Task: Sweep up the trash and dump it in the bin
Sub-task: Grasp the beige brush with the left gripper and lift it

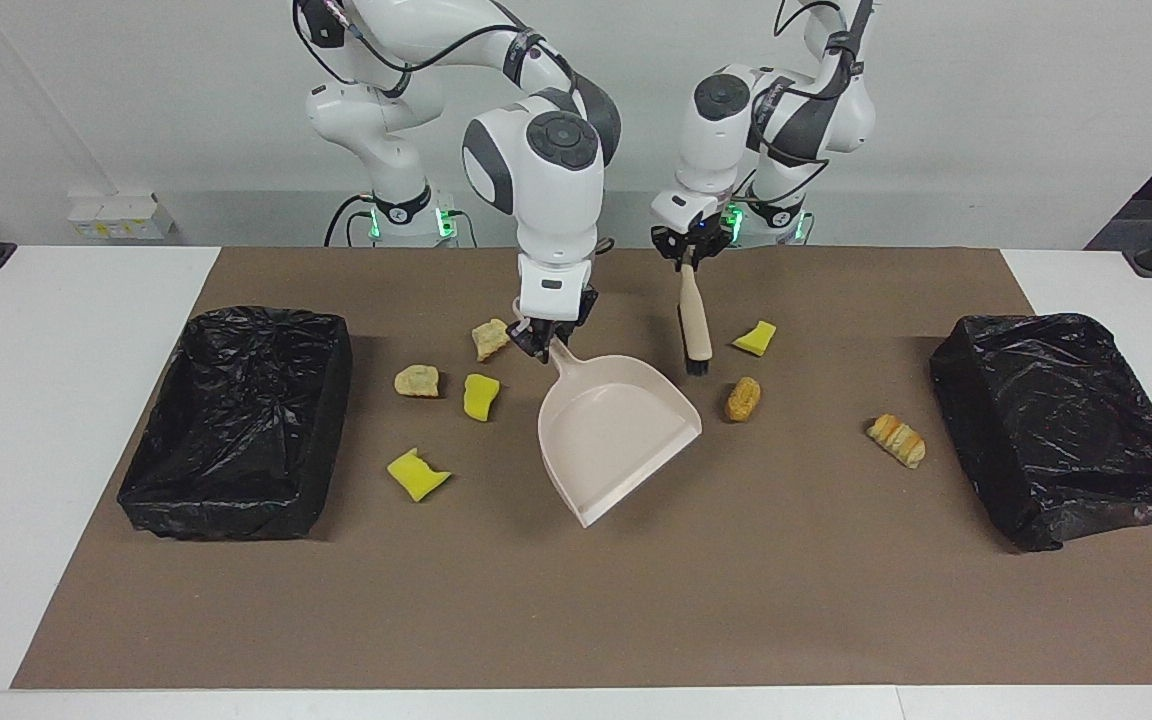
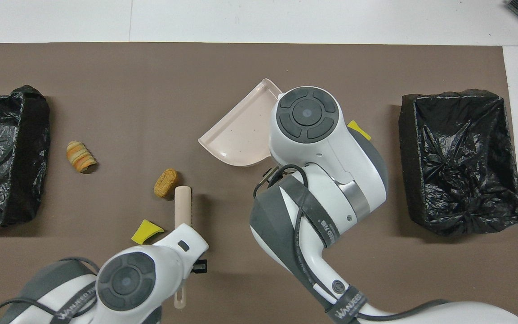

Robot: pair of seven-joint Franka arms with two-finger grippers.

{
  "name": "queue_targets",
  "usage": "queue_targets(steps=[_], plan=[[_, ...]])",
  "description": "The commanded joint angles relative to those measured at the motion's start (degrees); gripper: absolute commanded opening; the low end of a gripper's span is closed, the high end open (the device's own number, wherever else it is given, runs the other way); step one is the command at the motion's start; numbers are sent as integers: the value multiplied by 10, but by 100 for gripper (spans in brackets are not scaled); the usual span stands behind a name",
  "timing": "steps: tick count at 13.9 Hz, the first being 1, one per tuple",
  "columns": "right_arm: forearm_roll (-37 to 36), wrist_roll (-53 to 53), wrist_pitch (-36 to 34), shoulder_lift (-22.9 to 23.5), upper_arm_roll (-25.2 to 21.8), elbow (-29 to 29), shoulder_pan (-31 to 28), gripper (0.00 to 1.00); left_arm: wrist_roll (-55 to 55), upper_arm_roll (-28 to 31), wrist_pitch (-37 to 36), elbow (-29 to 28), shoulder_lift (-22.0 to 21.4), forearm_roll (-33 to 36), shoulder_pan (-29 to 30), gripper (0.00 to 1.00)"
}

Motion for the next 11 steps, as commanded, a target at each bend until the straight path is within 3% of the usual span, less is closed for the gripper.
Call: queue_targets(steps=[1,6,11], plan=[[5,-99,39,-37,5,-63,-14,0,39,-6,-10,27,19,33,81,0],[8,-333,110,-57,5,-127,-49,0,175,-5,0,112,100,60,227,0],[1,-396,142,-27,5,-127,-39,0,285,-4,70,160,166,162,353,0]])
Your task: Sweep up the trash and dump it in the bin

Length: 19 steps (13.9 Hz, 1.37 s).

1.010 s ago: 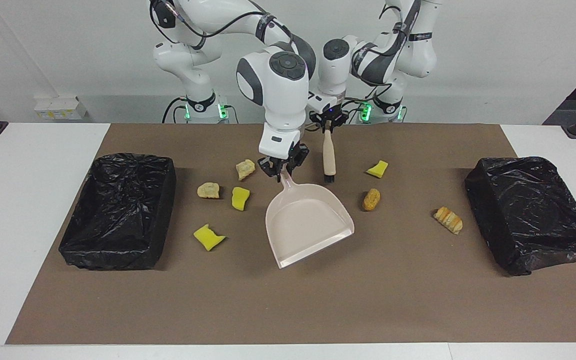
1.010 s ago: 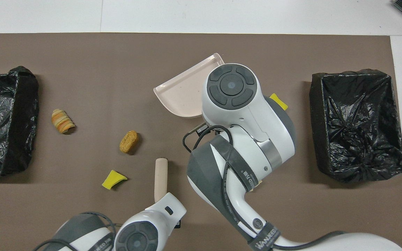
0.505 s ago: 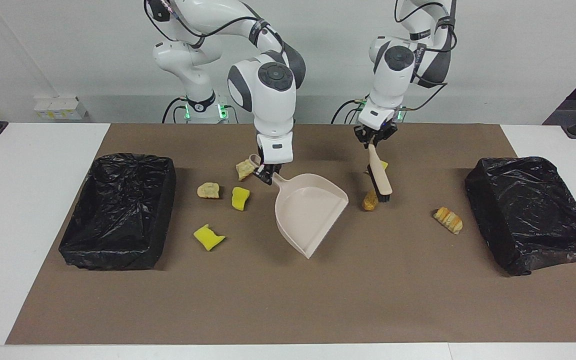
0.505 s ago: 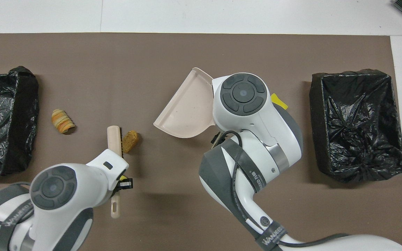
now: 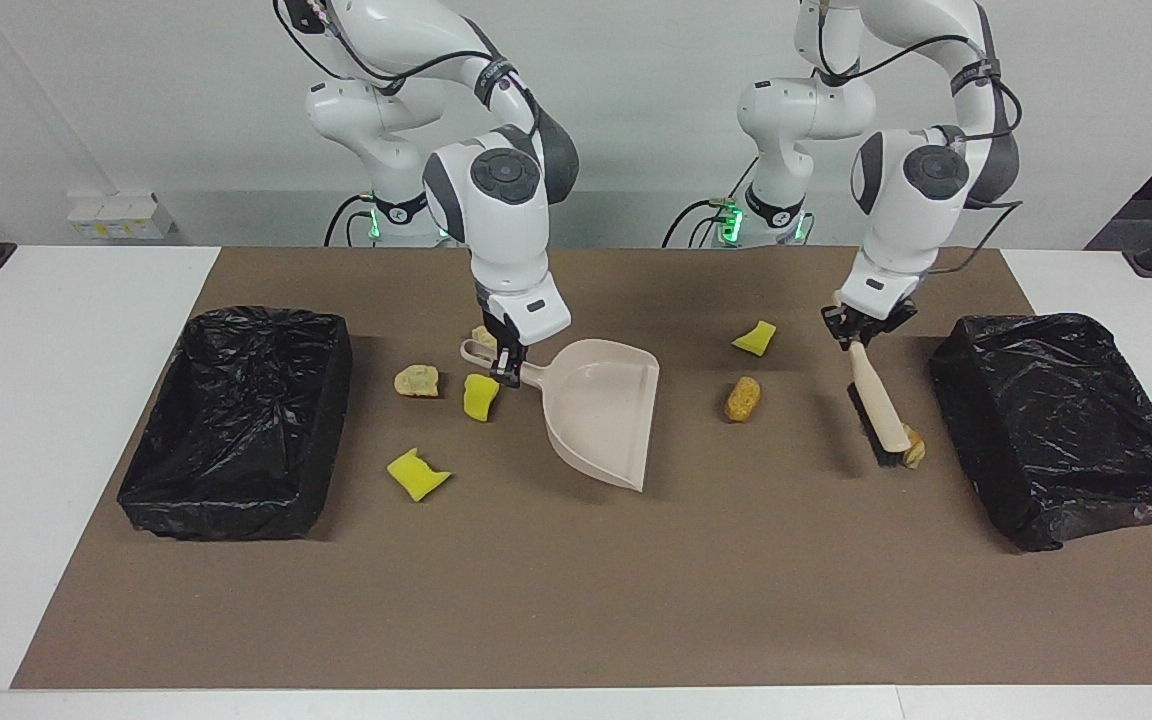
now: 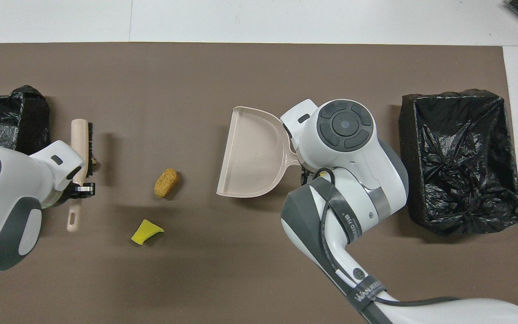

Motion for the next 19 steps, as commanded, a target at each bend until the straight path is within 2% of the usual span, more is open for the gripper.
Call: queue_targets(steps=[1,3,7,10,12,17,19], plan=[[2,-25,42,8,4,-10,5,0,61,-8,8,53,46,24,50,0],[5,-56,50,16,5,-7,5,0,109,-8,18,40,53,24,84,0],[6,-71,63,28,5,-8,8,0,104,-13,18,9,56,4,71,0],[3,-71,61,33,4,-10,14,0,91,-12,14,-1,51,-74,16,0],[-2,-71,61,37,4,-11,30,0,63,-13,14,-11,46,-90,-22,0],[-14,-112,60,37,4,-16,24,0,-75,-12,16,-22,37,-134,-129,0],[-14,-113,61,37,4,-16,23,0,-86,-12,35,-31,44,-155,-159,0]])
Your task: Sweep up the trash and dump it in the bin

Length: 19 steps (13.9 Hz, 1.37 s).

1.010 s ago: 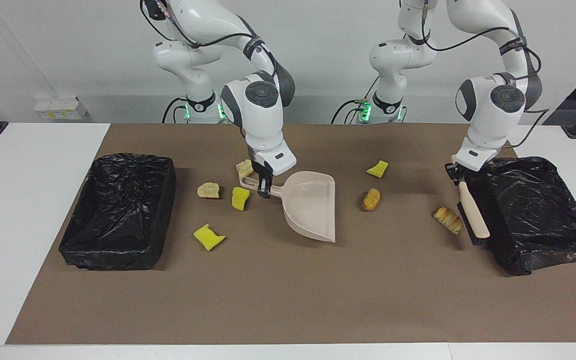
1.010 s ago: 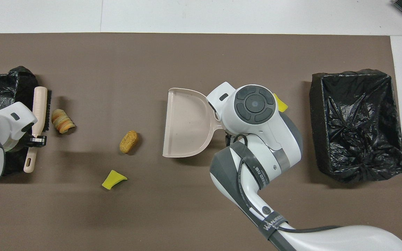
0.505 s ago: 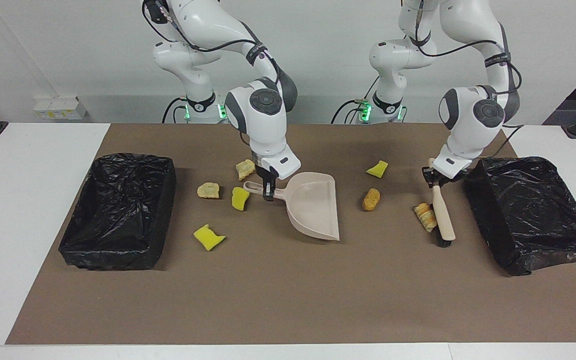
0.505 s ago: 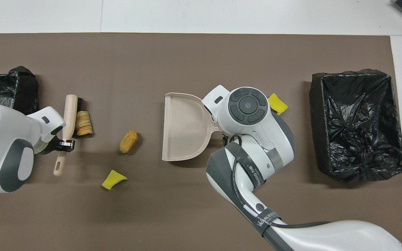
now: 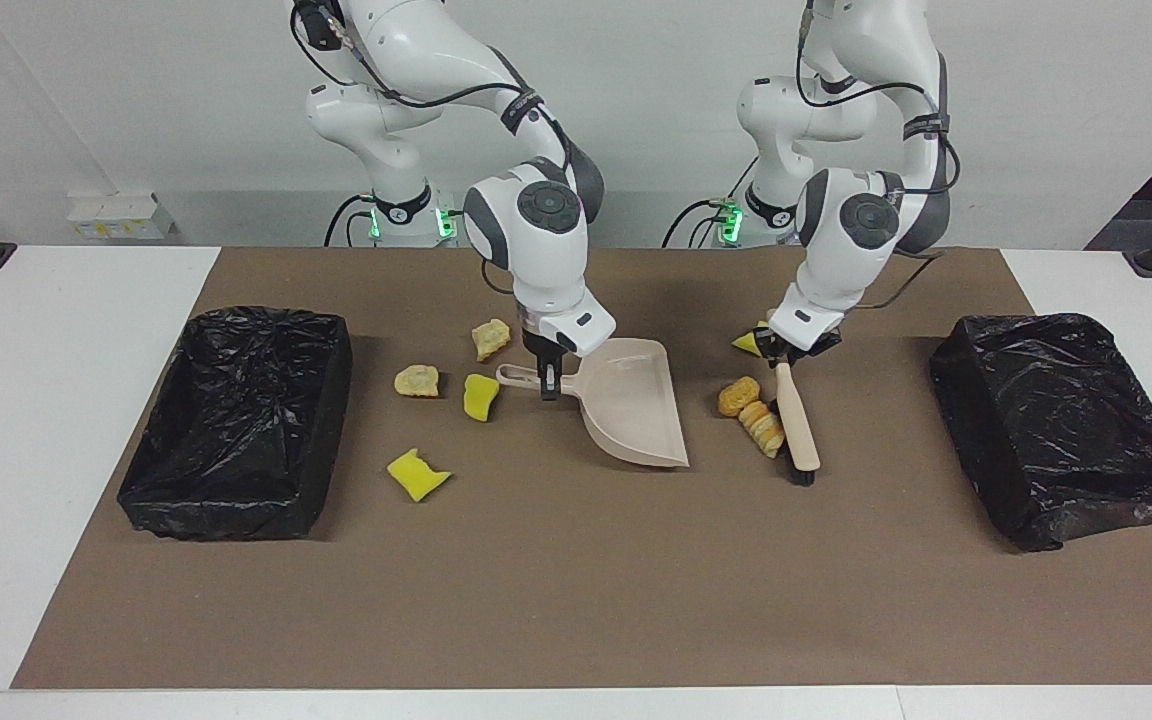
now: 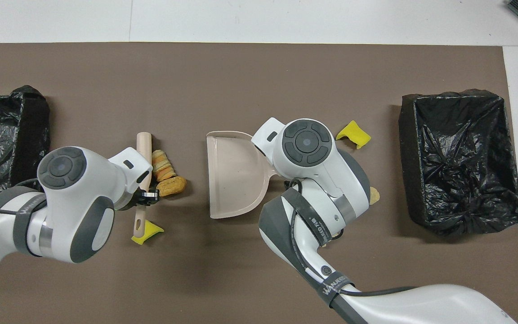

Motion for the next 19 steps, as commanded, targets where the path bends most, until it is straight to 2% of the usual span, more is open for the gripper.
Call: queue_targets(steps=[1,3,6,13,17,19], plan=[[-5,-18,8,-4,3,-7,-7,0,-10,9,27,-26,-12,-45,-36,0],[-5,-17,7,-4,3,-7,-7,0,-15,9,29,-26,-12,-68,-60,0],[-5,-17,8,-4,3,-10,-7,0,-17,11,29,-24,-12,-69,-66,0],[-6,-10,22,3,2,-41,-7,0,-17,16,23,-19,-10,-65,-13,0],[-6,1,26,3,3,-40,-3,0,-53,12,-5,-45,-39,-64,-29,0],[-6,0,27,4,3,-40,-3,0,-103,12,-6,-74,-60,-64,-63,0]])
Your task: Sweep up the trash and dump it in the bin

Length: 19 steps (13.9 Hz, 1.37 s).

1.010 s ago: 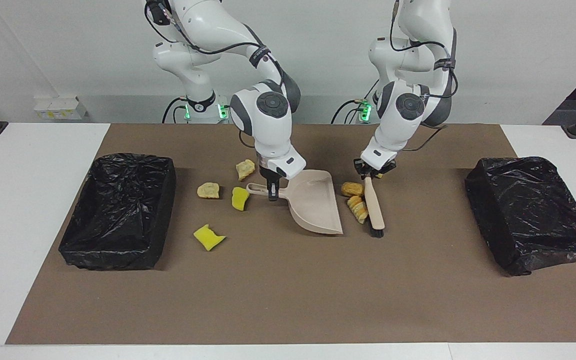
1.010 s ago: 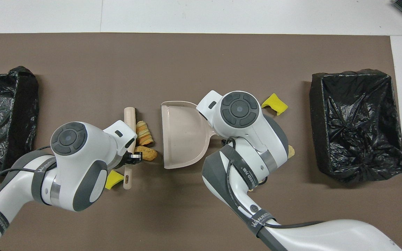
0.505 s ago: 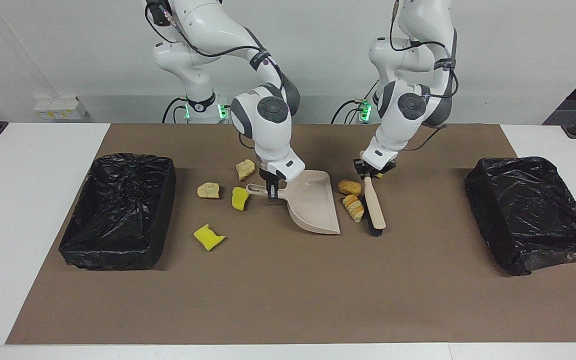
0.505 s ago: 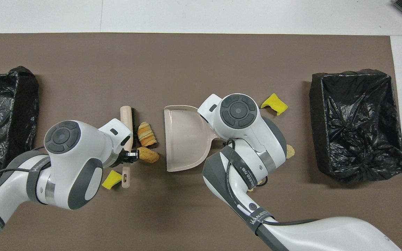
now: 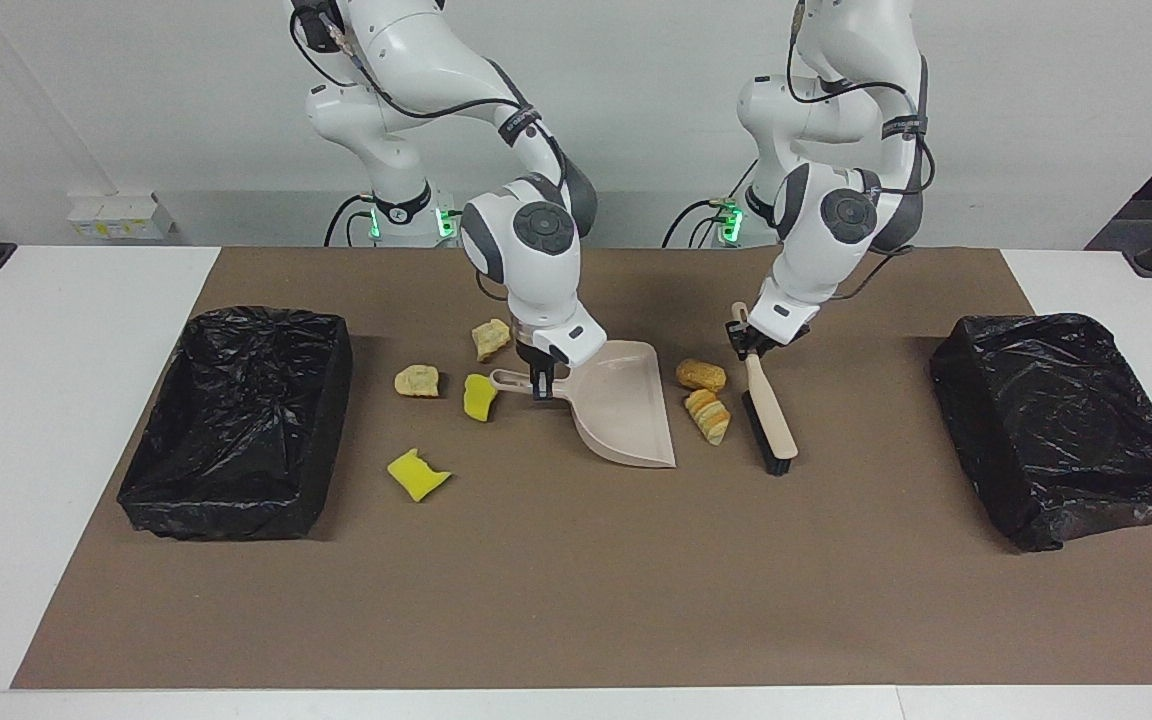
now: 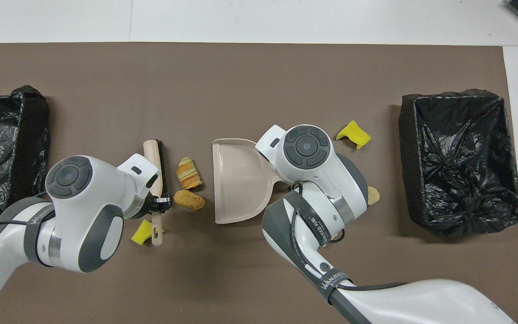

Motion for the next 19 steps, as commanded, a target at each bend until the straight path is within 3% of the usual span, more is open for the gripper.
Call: queue_targets(steps=[1,4,7,10,13,16,19], plan=[[-6,2,14,-2,5,-10,-2,0,-73,2,-8,-53,-44,-7,-44,0],[-5,5,14,-3,5,-10,-1,0,-126,0,13,-45,-38,-21,-82,0],[-5,6,14,-3,5,-10,-1,0,-70,-1,84,-29,-2,-93,-120,0],[-6,7,15,-2,5,-10,-1,0,33,-2,86,1,13,-147,-143,0],[-5,6,28,1,5,-9,-4,0,12,1,73,35,28,-147,-163,0],[-5,7,25,1,5,-8,-3,0,-100,4,49,36,19,-94,-159,0],[-3,7,20,0,5,-9,-2,0,-246,3,-51,58,5,12,-155,0]])
